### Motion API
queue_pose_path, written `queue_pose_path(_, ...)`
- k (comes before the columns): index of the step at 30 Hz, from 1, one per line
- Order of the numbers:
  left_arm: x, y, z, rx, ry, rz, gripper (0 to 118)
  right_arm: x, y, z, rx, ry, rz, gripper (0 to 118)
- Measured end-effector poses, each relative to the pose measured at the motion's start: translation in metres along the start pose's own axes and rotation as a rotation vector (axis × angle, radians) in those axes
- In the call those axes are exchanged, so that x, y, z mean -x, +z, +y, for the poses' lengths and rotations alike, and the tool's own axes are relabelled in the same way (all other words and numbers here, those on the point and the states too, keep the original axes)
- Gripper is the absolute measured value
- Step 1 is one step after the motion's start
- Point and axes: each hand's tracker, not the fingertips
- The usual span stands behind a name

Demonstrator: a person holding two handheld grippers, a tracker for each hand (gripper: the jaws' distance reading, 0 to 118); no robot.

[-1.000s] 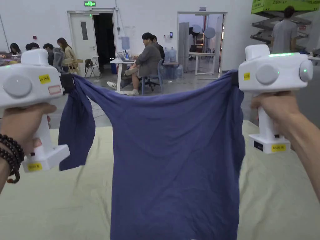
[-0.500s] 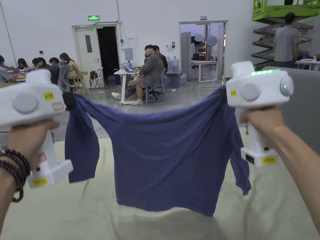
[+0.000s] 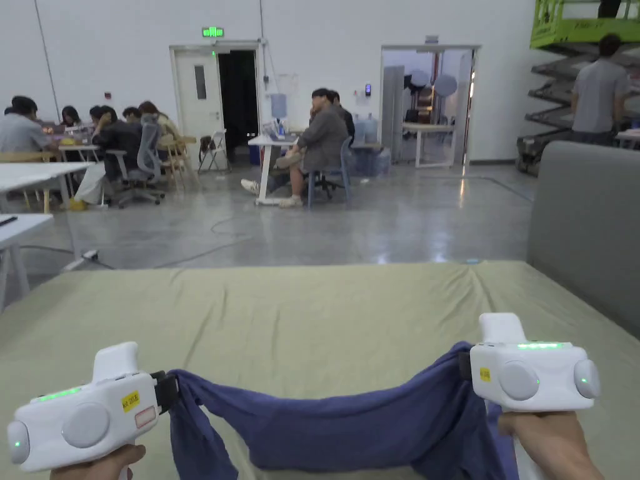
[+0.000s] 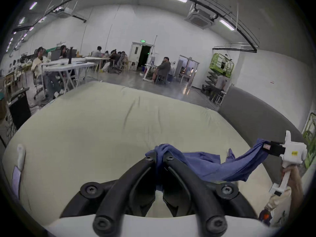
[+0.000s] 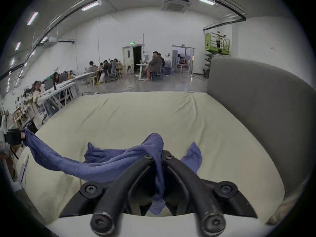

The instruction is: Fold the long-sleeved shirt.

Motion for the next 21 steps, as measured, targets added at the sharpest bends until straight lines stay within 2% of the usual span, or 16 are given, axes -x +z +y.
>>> queue_pose_path(2,-0.004,0.023,-0.029,-0.050,-0.009,0.051,0,0.005,0.013,-0.029,0.017,-0.001,-0.013,1)
queue_pose_path(6,-0.003,0.052,-0.100,0.049,-0.060,0.120,0,0.015,0.047,-0.105,0.094,0.000,-0.015,1)
queue_pose_path(10,0.004,0.079,-0.175,0.185,-0.051,0.221,0,0.026,0.074,-0.182,0.224,0.062,-0.080,1)
queue_pose_path(13,0.009,0.095,-0.217,0.267,-0.032,0.288,0,0.031,0.086,-0.228,0.318,0.122,-0.062,1)
queue_pose_path(17,0.019,0.101,-0.243,0.351,-0.003,0.261,0,0.025,0.087,-0.253,0.378,0.097,-0.059,1)
queue_pose_path(18,0.022,0.102,-0.245,0.346,0.016,0.254,0,0.025,0.087,-0.253,0.379,0.093,-0.057,8)
queue_pose_path(19,0.024,0.103,-0.244,0.331,0.040,0.242,2,0.024,0.089,-0.252,0.375,0.086,-0.057,27)
queue_pose_path(20,0.024,0.107,-0.241,0.321,0.060,0.234,13,0.022,0.095,-0.248,0.352,0.077,-0.052,56)
queue_pose_path(21,0.024,0.110,-0.237,0.312,0.069,0.235,51,0.021,0.099,-0.244,0.314,0.065,-0.037,97)
